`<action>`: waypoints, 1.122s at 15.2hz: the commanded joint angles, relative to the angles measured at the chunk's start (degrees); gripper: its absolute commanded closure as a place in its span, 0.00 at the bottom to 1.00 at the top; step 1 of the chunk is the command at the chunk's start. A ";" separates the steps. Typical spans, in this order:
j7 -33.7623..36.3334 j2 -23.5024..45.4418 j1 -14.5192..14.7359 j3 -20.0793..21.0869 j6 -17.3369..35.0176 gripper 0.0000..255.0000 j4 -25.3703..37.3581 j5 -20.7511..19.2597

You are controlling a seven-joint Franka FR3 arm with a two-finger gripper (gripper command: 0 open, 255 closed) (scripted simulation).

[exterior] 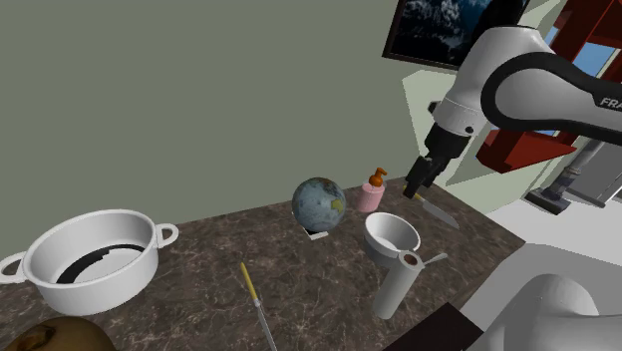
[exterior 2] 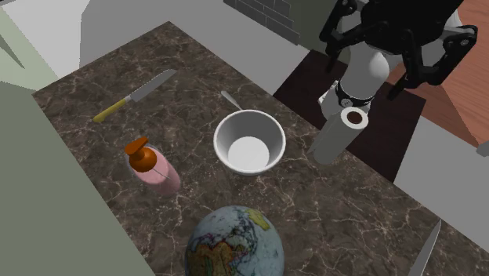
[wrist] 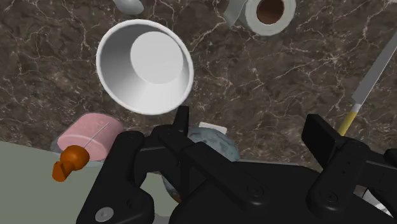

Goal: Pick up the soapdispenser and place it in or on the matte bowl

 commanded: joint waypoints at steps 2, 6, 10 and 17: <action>-1.04 1.51 -0.33 -0.97 1.15 0.00 0.27 -0.64; -5.11 8.06 -1.45 -4.75 5.61 0.00 2.11 -2.80; -9.10 15.30 -2.21 -8.40 9.66 0.00 5.11 -4.15; -16.43 29.23 -2.96 -14.29 15.26 0.00 13.07 -3.99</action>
